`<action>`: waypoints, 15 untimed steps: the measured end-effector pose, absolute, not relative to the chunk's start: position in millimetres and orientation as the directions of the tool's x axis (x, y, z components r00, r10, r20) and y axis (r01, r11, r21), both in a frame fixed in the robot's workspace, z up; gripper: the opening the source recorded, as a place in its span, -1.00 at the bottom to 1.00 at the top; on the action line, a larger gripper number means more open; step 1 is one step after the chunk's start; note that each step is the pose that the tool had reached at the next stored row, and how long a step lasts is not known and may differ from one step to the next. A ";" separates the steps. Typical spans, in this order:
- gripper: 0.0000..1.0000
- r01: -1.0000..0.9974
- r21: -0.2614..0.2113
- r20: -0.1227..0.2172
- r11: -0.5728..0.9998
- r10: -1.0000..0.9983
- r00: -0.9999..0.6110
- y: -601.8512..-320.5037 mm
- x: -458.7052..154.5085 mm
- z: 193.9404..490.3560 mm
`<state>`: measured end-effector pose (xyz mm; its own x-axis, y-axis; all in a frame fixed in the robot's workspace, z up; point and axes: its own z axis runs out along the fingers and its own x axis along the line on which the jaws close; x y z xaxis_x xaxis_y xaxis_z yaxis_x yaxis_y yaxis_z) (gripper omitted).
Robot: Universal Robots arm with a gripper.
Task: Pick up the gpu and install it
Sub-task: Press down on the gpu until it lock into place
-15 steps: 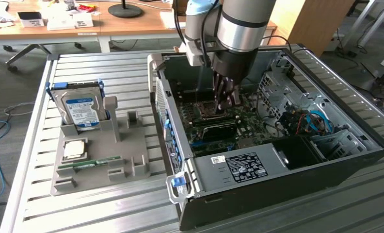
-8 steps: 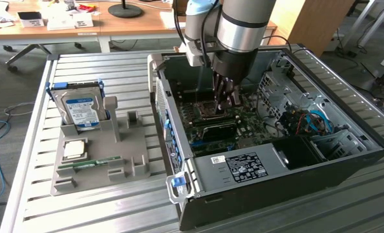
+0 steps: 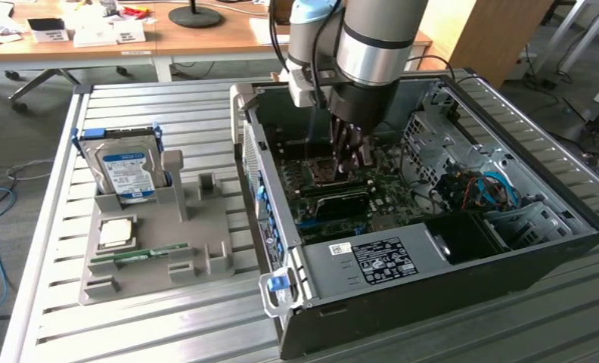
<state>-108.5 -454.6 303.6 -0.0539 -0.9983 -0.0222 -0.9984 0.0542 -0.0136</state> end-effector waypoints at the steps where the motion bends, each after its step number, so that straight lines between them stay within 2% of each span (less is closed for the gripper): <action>1: -0.79 -0.998 -0.014 -0.022 0.054 -0.998 -0.054 -454.6 -108.6 301.9; 15: -0.79 -0.998 -0.014 -0.022 0.054 -0.998 -0.054 -452.0 -108.5 288.3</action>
<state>-108.5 -452.0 288.3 -0.0538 -0.9983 -0.0224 -0.9984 0.0541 -0.0137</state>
